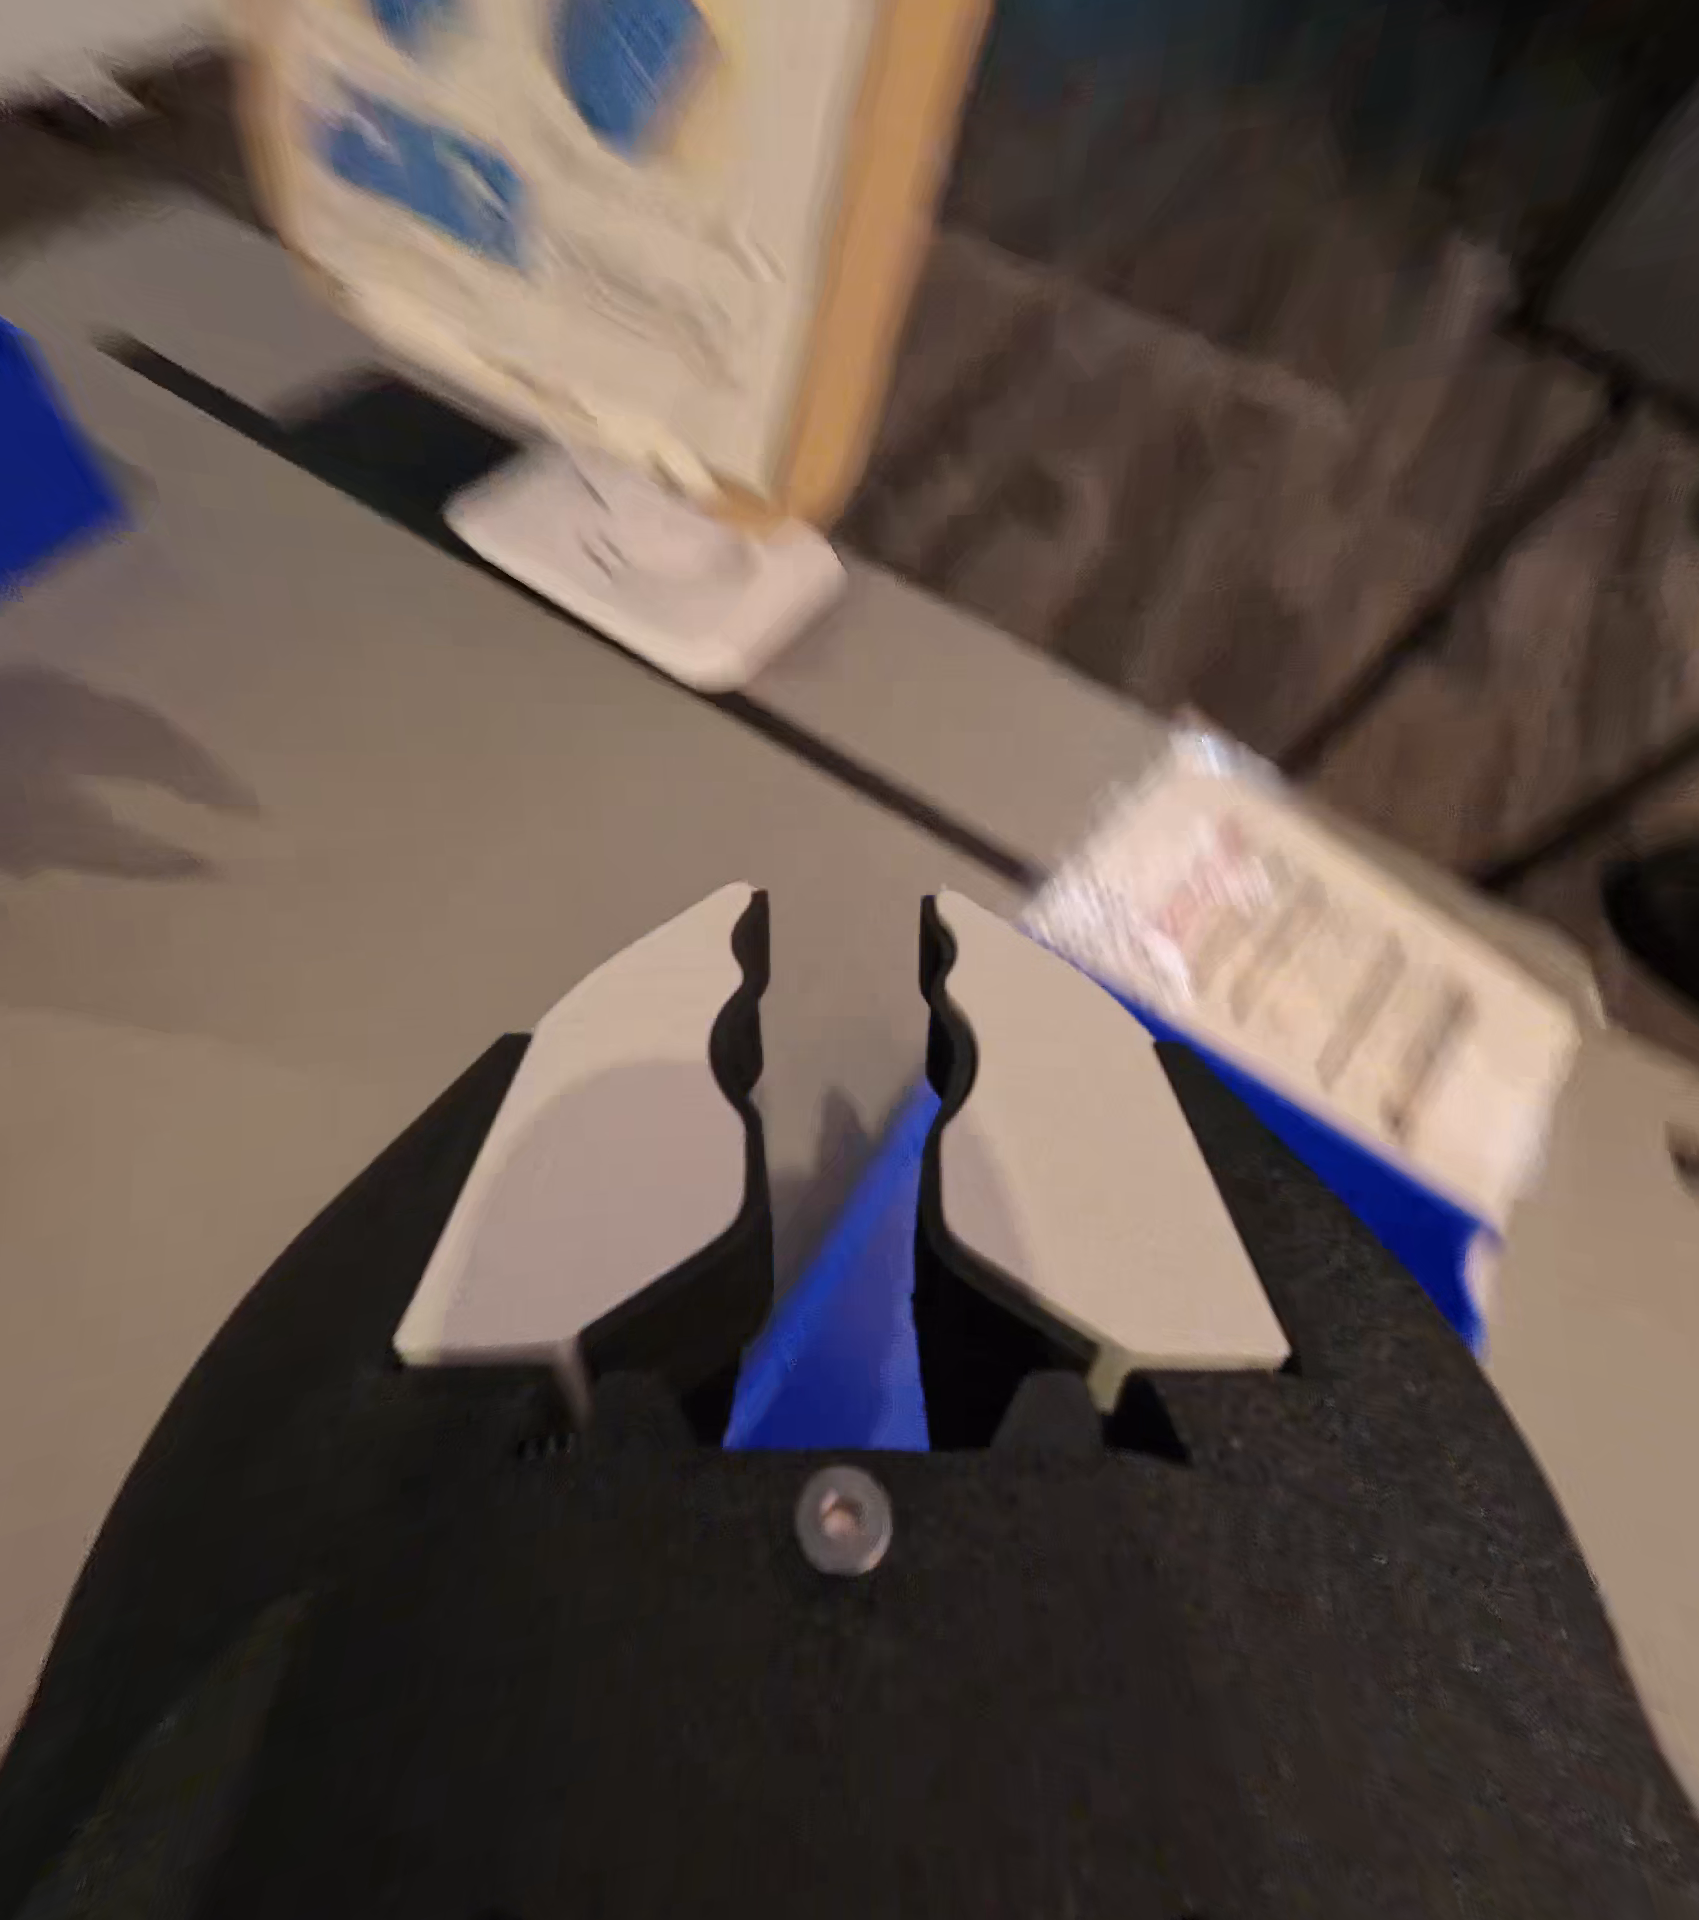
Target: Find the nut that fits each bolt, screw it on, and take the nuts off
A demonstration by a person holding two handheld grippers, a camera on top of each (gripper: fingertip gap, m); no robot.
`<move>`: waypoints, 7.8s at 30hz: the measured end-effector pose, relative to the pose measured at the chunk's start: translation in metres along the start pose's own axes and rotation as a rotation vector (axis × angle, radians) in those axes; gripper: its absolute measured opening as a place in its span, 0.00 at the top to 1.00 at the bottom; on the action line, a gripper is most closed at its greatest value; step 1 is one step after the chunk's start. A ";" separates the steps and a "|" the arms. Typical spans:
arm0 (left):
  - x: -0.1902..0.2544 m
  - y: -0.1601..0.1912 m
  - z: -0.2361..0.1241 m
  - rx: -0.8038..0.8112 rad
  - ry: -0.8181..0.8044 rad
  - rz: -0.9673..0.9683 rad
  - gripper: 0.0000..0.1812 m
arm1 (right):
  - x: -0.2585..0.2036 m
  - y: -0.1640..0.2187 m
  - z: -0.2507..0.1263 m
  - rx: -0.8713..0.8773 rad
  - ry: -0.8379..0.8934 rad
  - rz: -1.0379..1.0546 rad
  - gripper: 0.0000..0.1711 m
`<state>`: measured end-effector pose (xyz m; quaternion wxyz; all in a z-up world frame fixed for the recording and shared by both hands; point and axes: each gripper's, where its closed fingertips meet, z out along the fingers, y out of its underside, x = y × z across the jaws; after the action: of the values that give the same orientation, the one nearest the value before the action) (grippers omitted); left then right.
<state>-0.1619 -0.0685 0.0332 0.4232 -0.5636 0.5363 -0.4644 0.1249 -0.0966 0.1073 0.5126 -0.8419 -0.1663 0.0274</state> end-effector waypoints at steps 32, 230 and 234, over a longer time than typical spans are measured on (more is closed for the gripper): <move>-0.124 0.196 -0.340 -0.947 -0.954 -0.673 0.94 | -0.059 -0.018 0.047 0.179 -0.215 -0.174 0.89; -0.082 0.258 -0.355 -1.456 -0.261 -0.198 0.90 | -0.071 0.058 0.101 -0.227 -0.292 -0.370 0.93; -0.082 0.258 -0.354 -1.447 -0.259 -0.188 0.93 | -0.071 0.059 0.101 -0.228 -0.294 -0.369 0.93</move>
<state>-0.5621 0.0037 -0.1491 -0.0359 -0.7955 0.6034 0.0412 0.0510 -0.0570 -0.0003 0.3812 -0.8367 -0.3915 0.0365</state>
